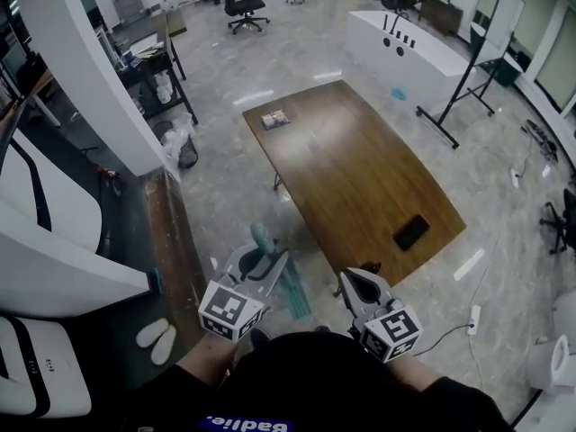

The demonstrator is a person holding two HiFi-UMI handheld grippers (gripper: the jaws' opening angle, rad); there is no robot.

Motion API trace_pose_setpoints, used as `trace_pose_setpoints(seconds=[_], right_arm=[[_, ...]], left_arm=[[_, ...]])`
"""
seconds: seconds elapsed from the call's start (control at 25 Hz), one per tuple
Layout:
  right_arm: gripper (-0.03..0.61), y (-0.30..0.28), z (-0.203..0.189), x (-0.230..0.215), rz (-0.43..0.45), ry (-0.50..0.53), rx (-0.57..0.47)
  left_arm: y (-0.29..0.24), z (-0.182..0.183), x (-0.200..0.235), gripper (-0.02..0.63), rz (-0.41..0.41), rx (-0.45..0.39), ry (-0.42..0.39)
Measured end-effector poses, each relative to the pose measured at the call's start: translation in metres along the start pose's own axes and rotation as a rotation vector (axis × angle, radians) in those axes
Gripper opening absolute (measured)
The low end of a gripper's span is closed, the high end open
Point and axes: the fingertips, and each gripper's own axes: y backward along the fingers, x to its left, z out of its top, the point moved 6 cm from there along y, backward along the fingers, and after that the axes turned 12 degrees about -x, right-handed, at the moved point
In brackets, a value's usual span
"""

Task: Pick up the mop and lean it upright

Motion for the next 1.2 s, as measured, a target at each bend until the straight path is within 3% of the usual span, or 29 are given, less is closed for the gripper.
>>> trace_pose_setpoints(seconds=[0.24,0.72,1.2], right_arm=[[0.006,-0.019,0.001,0.016,0.059,-0.006,0.011],[0.006,-0.06,-0.011,0.045,0.181,-0.002,0.038],[0.006,-0.113,-0.02,0.096,0.32,0.005,0.082]], left_arm=[[0.032,0.03,0.004,0.115,0.059,-0.047,-0.005],[0.091,0.015,0.029,0.115,0.206,-0.023,-0.005],[0.15,0.02,0.06,0.115,0.32,-0.054,0.003]])
